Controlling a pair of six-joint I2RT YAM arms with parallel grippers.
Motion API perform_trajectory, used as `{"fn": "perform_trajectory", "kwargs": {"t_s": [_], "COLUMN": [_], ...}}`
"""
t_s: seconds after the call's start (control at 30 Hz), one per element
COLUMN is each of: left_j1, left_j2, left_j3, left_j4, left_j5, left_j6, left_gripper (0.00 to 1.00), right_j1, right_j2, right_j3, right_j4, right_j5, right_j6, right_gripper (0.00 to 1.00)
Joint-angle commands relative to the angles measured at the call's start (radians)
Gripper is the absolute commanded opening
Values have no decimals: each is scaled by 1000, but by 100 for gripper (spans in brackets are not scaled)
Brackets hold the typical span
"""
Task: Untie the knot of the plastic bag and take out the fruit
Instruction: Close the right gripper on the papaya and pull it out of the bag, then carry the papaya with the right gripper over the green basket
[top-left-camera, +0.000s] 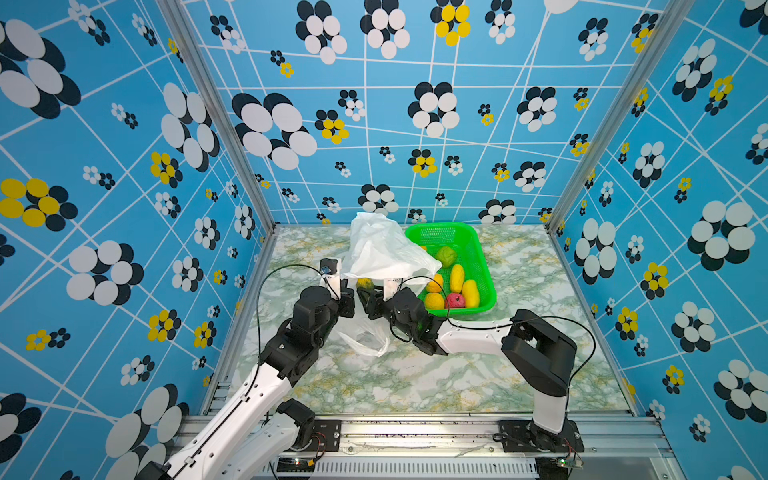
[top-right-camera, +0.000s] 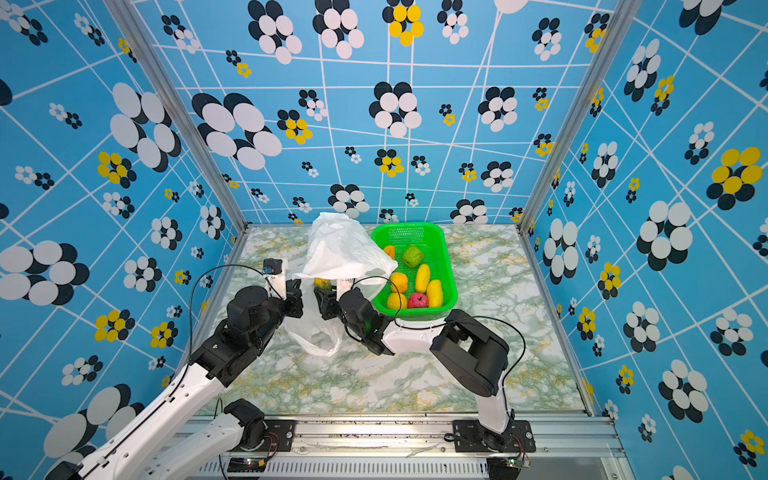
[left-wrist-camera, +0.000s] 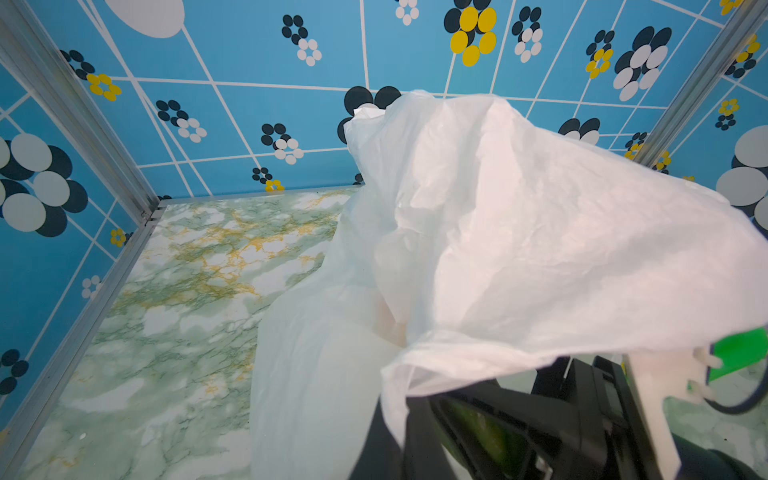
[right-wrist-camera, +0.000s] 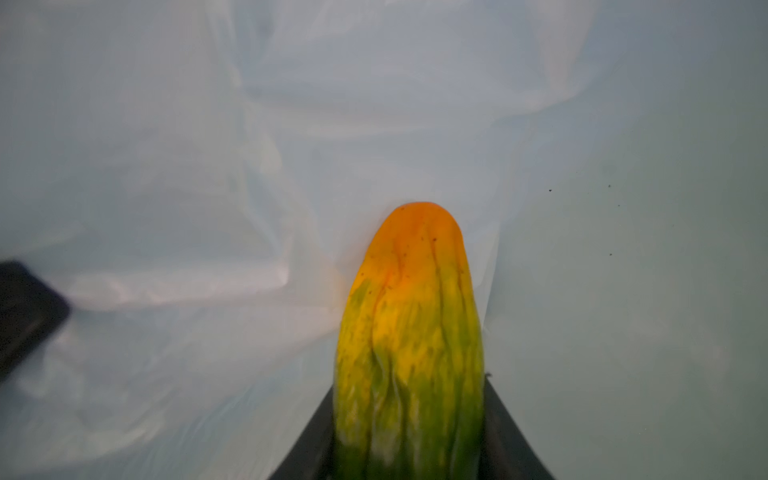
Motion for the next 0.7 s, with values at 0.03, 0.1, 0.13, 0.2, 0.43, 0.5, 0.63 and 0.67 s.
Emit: {"fn": "perform_trajectory", "kwargs": {"t_s": [0.03,0.1,0.13,0.2,0.43,0.5,0.63,0.67], "left_j1": [4,4,4,6,8,12,18,19], "left_j2": [-17,-16,-14,-12,-9,-9,-7,-6], "left_j3": [11,10,12,13,16,16,15,16], "left_j4": [-5,-3,-7,-11,-22,-23,-26,-27], "left_j5": [-23,-35,-44,-61,-102,-112,-117,-117], "left_j6": [-16,-18,-19,-21,-27,-30,-35,-36], "left_gripper": [0,0,0,0,0,0,0,0], "right_j1": [66,96,103,110,174,224,306,318], "right_j2": [-7,27,52,99,126,82,18,2], "right_j3": [-10,-17,-10,30,8,-43,-160,-188], "right_j4": [82,99,102,71,173,239,423,462], "right_j5": [-30,22,28,5,-52,-8,37,43], "right_j6": [-82,-89,-89,-65,-126,-241,-451,-488], "right_gripper": [32,32,32,31,29,29,32,33]}}
